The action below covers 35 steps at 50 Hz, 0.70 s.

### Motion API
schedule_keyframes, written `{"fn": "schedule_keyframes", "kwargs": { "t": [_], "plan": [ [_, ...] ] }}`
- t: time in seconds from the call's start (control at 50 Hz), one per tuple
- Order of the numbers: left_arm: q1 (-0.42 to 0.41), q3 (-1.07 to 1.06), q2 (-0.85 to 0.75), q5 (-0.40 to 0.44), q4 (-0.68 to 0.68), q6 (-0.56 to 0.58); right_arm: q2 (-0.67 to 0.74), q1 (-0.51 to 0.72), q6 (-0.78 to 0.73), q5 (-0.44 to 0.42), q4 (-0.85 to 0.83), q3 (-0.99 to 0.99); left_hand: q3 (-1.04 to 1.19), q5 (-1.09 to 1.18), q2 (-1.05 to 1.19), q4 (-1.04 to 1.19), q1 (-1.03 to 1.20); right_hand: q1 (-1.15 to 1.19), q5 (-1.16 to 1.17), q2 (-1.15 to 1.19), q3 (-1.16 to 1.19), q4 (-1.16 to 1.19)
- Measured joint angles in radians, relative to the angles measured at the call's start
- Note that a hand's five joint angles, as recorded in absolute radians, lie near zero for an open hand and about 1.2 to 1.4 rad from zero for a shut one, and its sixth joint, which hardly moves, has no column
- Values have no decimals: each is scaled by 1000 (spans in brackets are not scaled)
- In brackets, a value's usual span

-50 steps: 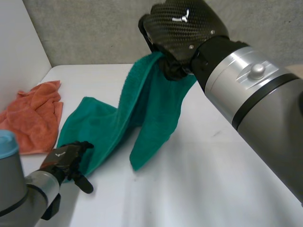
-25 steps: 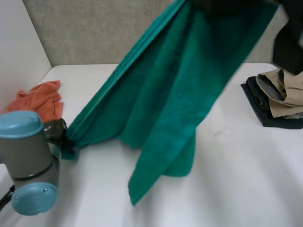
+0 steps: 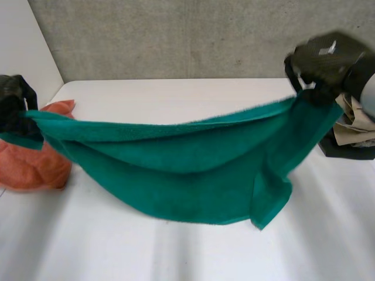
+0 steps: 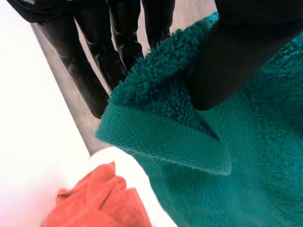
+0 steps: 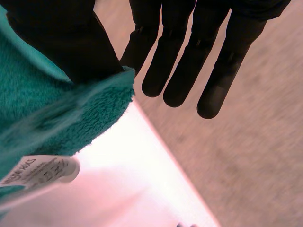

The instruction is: Fold the laundry.

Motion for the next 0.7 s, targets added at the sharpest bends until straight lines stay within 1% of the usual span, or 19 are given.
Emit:
{"fn": "schedule_keyframes", "kwargs": {
  "t": [0.06, 0.08, 0.1, 0.12, 0.14, 0.18, 0.24, 0.26, 0.34, 0.4, 0.46, 0.52, 0.6, 0.62, 0.64, 0.66, 0.68, 0.7],
  "plan": [
    [-14, 43, -89, -11, -8, 62, 83, 0, -43, 20, -23, 6, 0, 0, 0, 0, 0, 0, 0, 0, 0, 0],
    [-19, 57, -116, -15, -3, 76, 88, 1, -44, 21, -26, 6, 0, 0, 0, 0, 0, 0, 0, 0, 0, 0],
    [-33, 96, -185, -29, 15, 106, 147, 8, -47, 44, -74, -1, 0, 0, 0, 0, 0, 0, 0, 0, 0, 0],
    [-35, 102, -194, -31, 18, 109, 156, 10, -46, 48, -84, -3, 0, 0, 0, 0, 0, 0, 0, 0, 0, 0],
    [-51, 153, -264, -45, 46, 133, 196, 17, -36, 67, -138, -16, 0, 0, 1, 0, 0, 0, 0, 0, 0, 0],
    [-71, 233, -354, -62, 91, 153, 242, 27, -14, 95, -222, -39, 0, 0, 1, 0, 0, 0, 0, 1, 0, 0],
    [-96, 377, -464, -80, 169, 162, 304, 43, 39, 152, -408, -94, 1, 0, 2, 0, 0, 0, 0, 8, 0, 0],
    [-101, 415, -486, -83, 189, 160, 315, 46, 53, 166, -456, -108, 1, 0, 2, 0, 0, 0, 0, 9, 0, 0],
    [-123, 646, -586, -102, 328, 115, 358, 64, 138, 247, -778, -189, 1, 0, 2, 1, 0, 0, 0, 9, 0, 0],
    [-133, 758, -611, -123, 412, 57, 364, 72, 178, 273, -953, -220, 1, 0, 2, 1, 0, 0, 3, 9, 0, 0],
    [-143, 821, -614, -146, 479, -10, 361, 80, 206, 278, -1080, -235, 1, 0, 2, 2, 0, 0, 15, 9, 0, 0],
    [-147, 824, -605, -158, 506, -48, 354, 85, 217, 264, -1116, -232, 1, 0, 2, 3, 0, 0, 17, 9, 0, 0],
    [-146, 775, -582, -166, 510, -70, 341, 84, 224, 234, -1106, -204, 1, 0, 2, 3, 0, 0, 18, 9, 0, 0],
    [-142, 706, -558, -168, 505, -75, 327, 81, 225, 211, -1086, -167, 1, 0, 2, 3, 0, 0, 17, 9, 0, 0],
    [-142, 706, -558, -168, 505, -75, 327, 81, 225, 211, -1086, -167, 1, 0, 2, 3, 0, 0, 17, 9, 0, 0],
    [-137, 622, -534, -167, 501, -74, 307, 72, 224, 184, -1061, -109, 1, 0, 2, 4, 0, 0, 17, 9, 0, 0],
    [-136, 600, -528, -166, 500, -73, 303, 70, 224, 179, -1057, -97, 1, 0, 2, 4, 0, 0, 18, 9, 0, 0],
    [-133, 531, -511, -163, 500, -70, 288, 63, 222, 159, -1040, -49, 1, 0, 2, 4, 0, 0, 18, 9, 0, 0]
  ]
}}
